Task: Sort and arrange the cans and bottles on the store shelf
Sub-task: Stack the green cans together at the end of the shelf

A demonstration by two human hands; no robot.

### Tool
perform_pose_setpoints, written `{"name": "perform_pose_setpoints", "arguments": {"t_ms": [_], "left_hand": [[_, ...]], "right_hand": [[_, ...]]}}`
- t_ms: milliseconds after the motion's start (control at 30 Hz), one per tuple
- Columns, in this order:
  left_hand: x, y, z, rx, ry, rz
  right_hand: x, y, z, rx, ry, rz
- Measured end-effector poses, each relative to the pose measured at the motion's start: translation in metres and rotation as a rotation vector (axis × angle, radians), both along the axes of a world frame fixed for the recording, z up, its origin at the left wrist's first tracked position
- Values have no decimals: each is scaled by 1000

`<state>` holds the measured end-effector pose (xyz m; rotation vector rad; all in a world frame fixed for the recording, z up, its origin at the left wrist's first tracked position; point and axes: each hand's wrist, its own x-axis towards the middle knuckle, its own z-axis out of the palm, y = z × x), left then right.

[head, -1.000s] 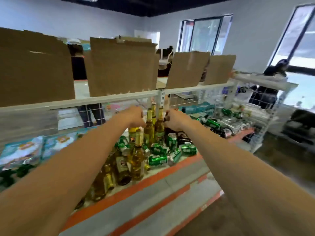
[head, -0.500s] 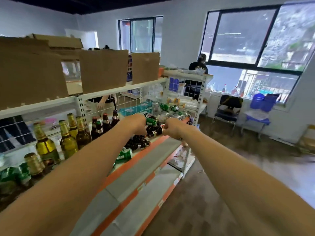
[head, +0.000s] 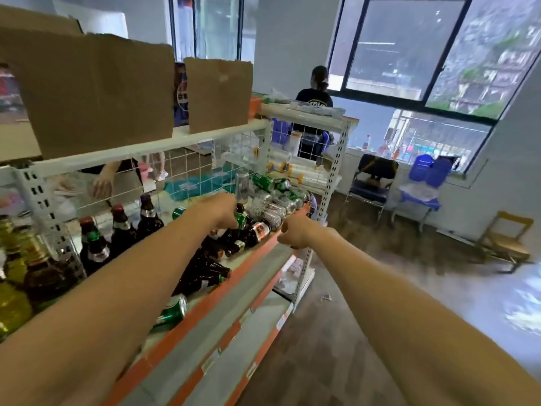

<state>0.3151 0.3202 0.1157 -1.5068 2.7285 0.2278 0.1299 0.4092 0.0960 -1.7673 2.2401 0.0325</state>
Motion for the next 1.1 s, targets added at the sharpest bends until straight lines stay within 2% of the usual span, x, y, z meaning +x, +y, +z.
{"name": "perform_pose_setpoints", "arguments": {"t_ms": [267, 467, 867, 1100], "left_hand": [[-8, -119, -25, 63, 12, 49], [-11, -173, -64, 66, -101, 46], [-25, -225, -113, 160, -80, 152], [-41, -231, -132, 173, -75, 259]], "right_hand": [[13, -141, -29, -25, 49, 106], [12, -201, -72, -7, 1, 97], [-4, -276, -123, -41, 47, 66], [-11, -307, -161, 37, -50, 122]]}}
